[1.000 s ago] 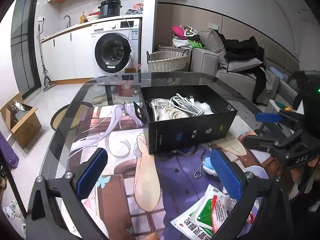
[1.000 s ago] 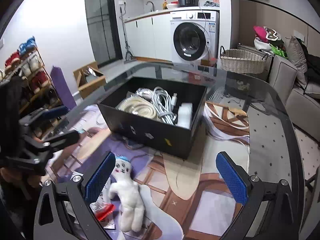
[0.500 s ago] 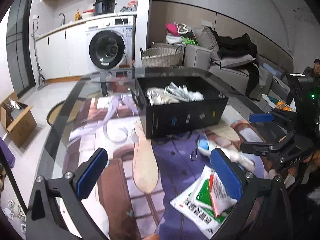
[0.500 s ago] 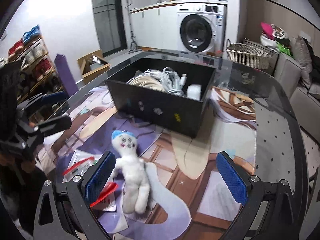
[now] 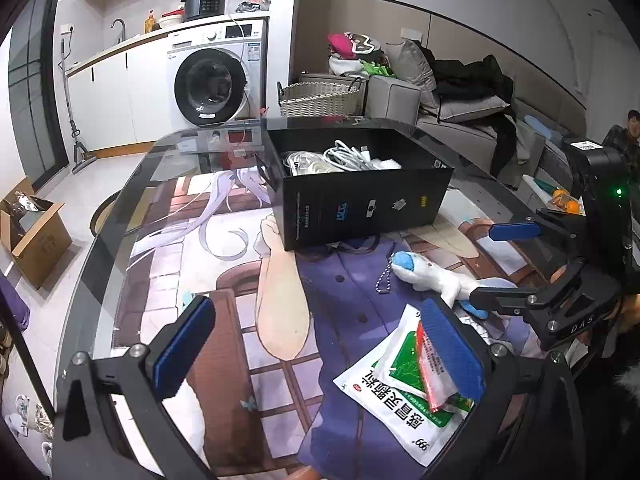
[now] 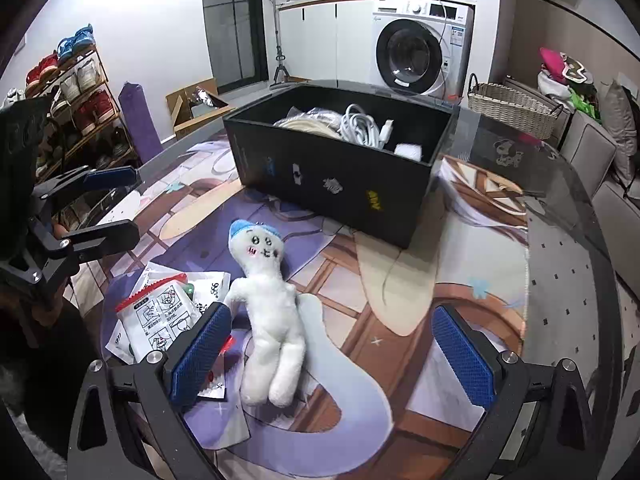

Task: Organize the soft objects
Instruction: 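Grasp the white plush doll with the right gripper and lift it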

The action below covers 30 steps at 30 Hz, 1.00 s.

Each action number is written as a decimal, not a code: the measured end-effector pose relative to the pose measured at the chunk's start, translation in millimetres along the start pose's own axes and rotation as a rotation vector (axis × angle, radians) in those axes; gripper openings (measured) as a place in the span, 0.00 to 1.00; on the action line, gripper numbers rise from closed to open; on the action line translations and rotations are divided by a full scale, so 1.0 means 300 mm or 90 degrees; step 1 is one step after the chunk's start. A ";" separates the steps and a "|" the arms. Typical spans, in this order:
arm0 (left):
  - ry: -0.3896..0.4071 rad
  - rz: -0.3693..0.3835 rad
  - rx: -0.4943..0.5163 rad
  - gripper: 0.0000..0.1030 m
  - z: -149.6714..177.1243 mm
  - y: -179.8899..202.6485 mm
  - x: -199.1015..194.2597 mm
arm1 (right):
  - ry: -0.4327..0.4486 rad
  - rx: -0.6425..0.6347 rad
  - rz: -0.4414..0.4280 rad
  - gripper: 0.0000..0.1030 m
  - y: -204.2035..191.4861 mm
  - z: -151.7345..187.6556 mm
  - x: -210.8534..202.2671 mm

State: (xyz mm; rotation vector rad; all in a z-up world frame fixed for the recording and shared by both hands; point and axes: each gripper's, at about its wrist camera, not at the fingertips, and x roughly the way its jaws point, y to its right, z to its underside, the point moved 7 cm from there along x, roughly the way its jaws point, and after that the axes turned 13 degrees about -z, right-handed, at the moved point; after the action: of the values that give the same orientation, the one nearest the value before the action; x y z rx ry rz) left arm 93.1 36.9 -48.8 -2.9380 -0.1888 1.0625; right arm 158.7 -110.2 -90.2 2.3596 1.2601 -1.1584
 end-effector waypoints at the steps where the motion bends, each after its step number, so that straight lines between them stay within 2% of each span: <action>1: -0.003 0.000 -0.001 1.00 0.001 -0.001 0.006 | -0.003 0.003 -0.001 0.99 0.000 0.002 0.009; 3: -0.009 0.006 -0.002 1.00 0.004 0.002 0.018 | -0.013 0.010 -0.002 0.99 0.001 0.010 0.029; 7: -0.026 0.002 0.001 1.00 0.018 0.004 0.042 | -0.029 0.006 -0.002 0.87 -0.007 0.017 0.062; 12: -0.025 0.012 -0.005 1.00 0.015 0.008 0.036 | -0.042 0.000 -0.004 0.77 -0.024 0.015 0.090; 17: -0.030 0.028 0.000 1.00 0.008 0.037 0.030 | -0.042 -0.010 -0.009 0.54 -0.043 0.003 0.102; 21: -0.031 0.034 0.014 1.00 0.010 0.066 0.022 | -0.039 -0.016 -0.016 0.45 -0.048 0.000 0.102; 23: -0.032 0.035 0.021 1.00 0.011 0.081 0.019 | -0.037 -0.020 -0.011 0.35 -0.049 0.002 0.100; 25: -0.033 0.041 0.027 1.00 0.011 0.094 0.014 | -0.036 -0.023 -0.017 0.29 -0.055 0.006 0.096; 30: -0.043 0.075 0.044 1.00 0.012 0.146 -0.006 | -0.026 -0.017 -0.027 0.25 -0.046 0.023 0.075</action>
State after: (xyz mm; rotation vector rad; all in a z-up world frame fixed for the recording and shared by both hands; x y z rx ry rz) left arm 94.4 -6.8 -52.8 -2.8851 0.0203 1.1595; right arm 151.5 -92.0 -109.2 2.2896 1.3093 -1.1892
